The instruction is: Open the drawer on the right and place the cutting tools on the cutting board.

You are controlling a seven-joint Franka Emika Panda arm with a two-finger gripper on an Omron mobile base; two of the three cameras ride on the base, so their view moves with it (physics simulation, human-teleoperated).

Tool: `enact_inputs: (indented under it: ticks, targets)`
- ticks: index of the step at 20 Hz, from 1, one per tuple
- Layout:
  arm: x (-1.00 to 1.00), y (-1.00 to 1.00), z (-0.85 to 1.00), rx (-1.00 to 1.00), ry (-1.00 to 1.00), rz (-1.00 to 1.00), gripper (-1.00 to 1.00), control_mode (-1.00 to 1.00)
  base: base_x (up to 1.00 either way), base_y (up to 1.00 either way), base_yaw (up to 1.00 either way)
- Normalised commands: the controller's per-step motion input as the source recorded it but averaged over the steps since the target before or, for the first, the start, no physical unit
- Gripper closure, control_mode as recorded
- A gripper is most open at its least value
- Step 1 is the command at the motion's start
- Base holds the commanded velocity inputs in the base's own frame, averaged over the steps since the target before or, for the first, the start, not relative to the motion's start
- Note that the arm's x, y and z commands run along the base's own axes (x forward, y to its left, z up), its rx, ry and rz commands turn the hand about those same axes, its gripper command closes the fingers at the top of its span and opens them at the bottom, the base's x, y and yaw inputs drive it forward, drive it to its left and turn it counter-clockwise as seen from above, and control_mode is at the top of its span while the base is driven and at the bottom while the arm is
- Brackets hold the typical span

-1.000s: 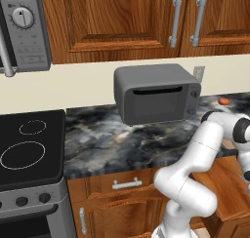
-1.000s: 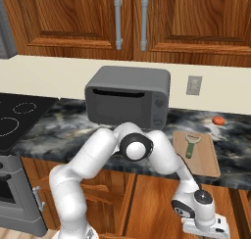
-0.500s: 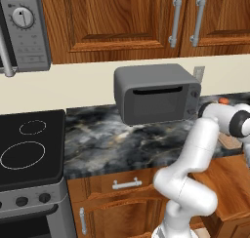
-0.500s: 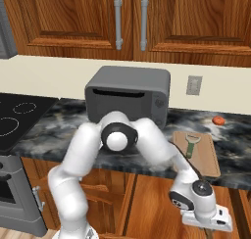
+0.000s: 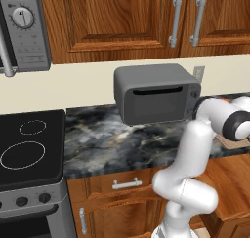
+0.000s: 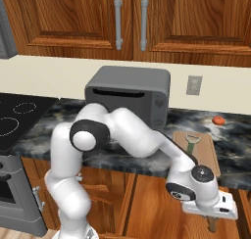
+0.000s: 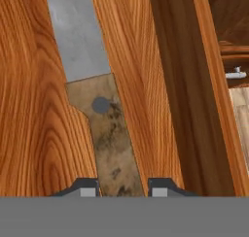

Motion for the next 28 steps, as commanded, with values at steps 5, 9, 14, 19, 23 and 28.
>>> enact_inputs:
  ticks: [5, 9, 14, 19, 23, 28]
  targets:
    - [0.16, 0.0, 0.95, 0.0, -0.12, -0.02, 1.0, -1.0, 0.0, 0.0, 0.0]
    - [0.48, 0.0, 0.34, 0.0, -0.03, -0.03, 1.0, -1.0, 0.0, 0.0, 0.0]
    - [0.64, 0.0, 0.02, 0.0, 0.1, 0.0, 1.0, -1.0, 0.0, 0.0, 0.0]
    - [0.64, 0.0, 0.0, 0.0, 0.13, 0.0, 1.0, -1.0, 0.0, 0.0, 0.0]
    - [0.67, -0.04, 0.0, 0.0, 0.11, 0.0, 1.0, -1.0, 0.0, 0.0, 0.0]
    - [0.61, -0.07, -0.01, 0.0, 0.02, 0.0, 1.0, -1.0, 0.0, 0.0, 0.0]
